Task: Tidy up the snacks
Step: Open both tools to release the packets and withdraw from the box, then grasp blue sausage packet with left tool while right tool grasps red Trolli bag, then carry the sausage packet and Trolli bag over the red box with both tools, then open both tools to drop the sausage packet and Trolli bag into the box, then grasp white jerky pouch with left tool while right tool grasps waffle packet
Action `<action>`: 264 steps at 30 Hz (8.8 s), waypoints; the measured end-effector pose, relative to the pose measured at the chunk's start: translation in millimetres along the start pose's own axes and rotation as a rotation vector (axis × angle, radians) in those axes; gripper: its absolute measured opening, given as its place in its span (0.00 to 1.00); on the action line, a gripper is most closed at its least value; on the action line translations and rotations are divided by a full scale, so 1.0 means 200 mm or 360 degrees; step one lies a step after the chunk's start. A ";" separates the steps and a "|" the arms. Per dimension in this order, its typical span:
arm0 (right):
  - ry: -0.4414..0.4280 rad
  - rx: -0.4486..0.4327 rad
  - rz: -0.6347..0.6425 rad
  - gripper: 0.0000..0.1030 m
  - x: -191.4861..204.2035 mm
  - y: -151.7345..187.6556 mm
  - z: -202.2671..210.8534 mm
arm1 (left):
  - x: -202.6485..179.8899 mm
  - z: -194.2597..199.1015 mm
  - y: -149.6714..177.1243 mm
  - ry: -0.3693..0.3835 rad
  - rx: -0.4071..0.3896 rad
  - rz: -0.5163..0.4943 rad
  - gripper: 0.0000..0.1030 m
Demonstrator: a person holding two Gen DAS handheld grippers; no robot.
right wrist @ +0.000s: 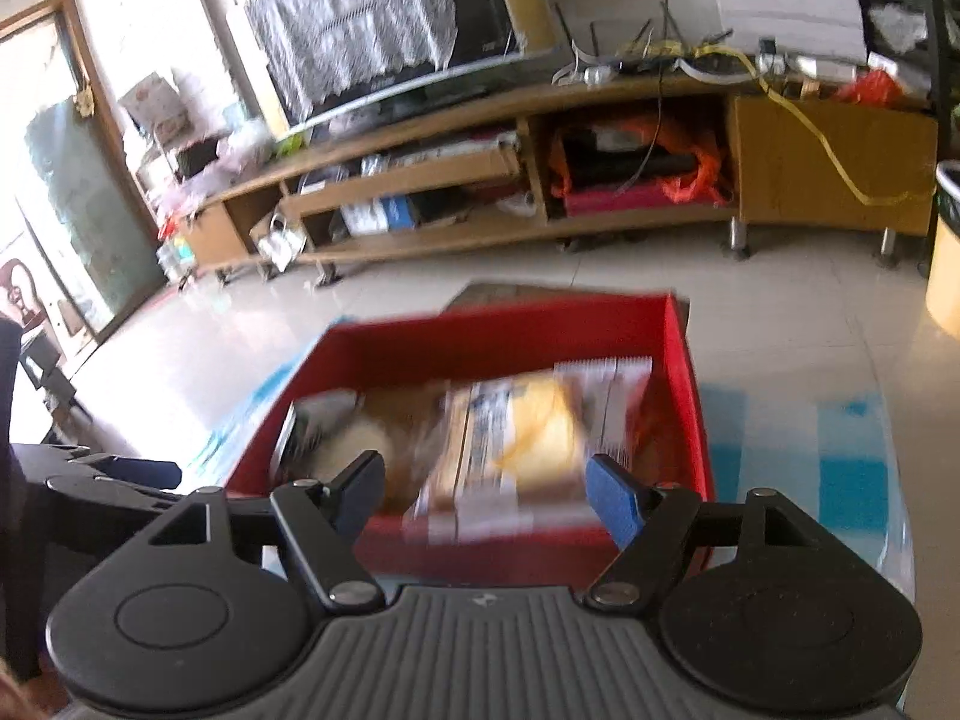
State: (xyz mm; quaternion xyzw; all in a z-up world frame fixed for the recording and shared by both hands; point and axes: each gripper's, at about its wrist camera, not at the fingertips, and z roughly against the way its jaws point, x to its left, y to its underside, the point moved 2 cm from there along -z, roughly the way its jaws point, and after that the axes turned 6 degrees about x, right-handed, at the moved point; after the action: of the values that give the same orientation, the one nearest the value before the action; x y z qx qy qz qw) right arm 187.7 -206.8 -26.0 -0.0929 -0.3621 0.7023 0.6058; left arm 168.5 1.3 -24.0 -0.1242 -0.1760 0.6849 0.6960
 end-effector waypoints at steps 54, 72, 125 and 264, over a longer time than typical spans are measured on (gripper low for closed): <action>-0.0110 0.0715 0.0314 0.83 0.17 0.58 -0.11 | 0.08 -0.11 0.43 0.0182 0.0355 0.0180 0.76; -0.0045 0.0832 0.0983 0.77 0.39 0.69 -0.13 | 0.10 -0.11 0.44 0.0239 0.0378 0.0181 0.77; -0.0152 -0.0034 -0.0033 0.52 0.02 0.13 0.24 | -0.06 0.24 0.03 0.0132 -0.0132 0.0036 0.76; 0.0035 0.0573 -0.0124 0.98 -0.25 0.25 -0.22 | -0.43 -0.06 0.48 0.0500 0.0303 -0.0718 0.60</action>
State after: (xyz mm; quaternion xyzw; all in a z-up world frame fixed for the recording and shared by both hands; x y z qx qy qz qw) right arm 184.8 -235.8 -104.0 0.0235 -0.2272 0.7308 0.6433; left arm 86.2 -81.3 -81.0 -0.1206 -0.0242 0.4985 0.8581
